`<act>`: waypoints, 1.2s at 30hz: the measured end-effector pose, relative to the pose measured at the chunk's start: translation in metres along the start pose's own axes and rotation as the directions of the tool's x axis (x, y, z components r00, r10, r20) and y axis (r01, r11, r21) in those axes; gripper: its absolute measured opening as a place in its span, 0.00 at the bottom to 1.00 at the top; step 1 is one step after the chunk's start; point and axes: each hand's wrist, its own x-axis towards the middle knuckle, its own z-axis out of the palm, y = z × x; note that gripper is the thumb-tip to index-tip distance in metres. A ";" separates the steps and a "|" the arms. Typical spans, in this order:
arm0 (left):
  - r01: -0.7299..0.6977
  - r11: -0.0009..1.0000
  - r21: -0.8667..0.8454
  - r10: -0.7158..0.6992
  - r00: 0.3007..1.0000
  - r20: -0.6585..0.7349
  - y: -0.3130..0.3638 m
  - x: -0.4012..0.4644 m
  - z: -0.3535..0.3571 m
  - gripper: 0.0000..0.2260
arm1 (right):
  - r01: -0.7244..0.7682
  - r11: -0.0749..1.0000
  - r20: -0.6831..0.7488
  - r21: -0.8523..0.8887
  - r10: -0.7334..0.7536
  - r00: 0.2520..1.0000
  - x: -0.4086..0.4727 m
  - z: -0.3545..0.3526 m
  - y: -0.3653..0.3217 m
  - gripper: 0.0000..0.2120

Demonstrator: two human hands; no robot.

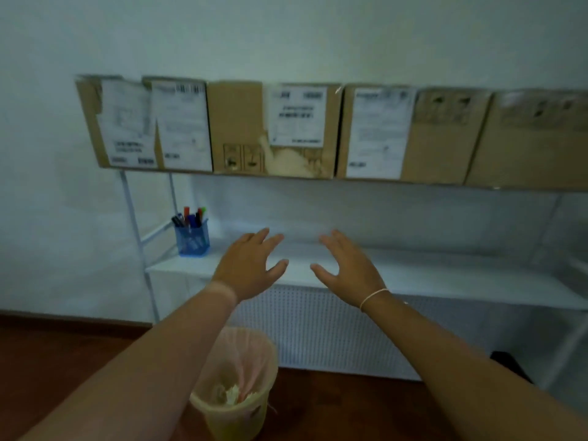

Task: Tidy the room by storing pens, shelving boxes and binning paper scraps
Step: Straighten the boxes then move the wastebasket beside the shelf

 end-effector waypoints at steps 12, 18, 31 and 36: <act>-0.151 0.973 0.177 0.187 0.960 -0.208 0.106 0.010 -0.122 0.27 | -0.071 0.915 -0.233 -0.398 -0.026 0.972 -0.024 -0.172 -0.020 0.36; -0.164 0.948 0.272 0.234 0.939 -0.252 0.131 -0.004 -0.154 0.29 | -0.103 0.847 -0.301 -0.521 -0.069 0.951 -0.034 -0.210 -0.030 0.41; -0.177 0.935 0.306 0.270 0.916 -0.296 0.142 -0.023 -0.173 0.29 | -0.111 0.837 -0.298 -0.536 -0.065 0.952 -0.053 -0.221 -0.045 0.36; -0.167 0.942 0.292 0.255 0.919 -0.299 0.139 -0.017 -0.172 0.29 | -0.121 0.858 -0.302 -0.499 -0.041 0.952 -0.047 -0.218 -0.042 0.37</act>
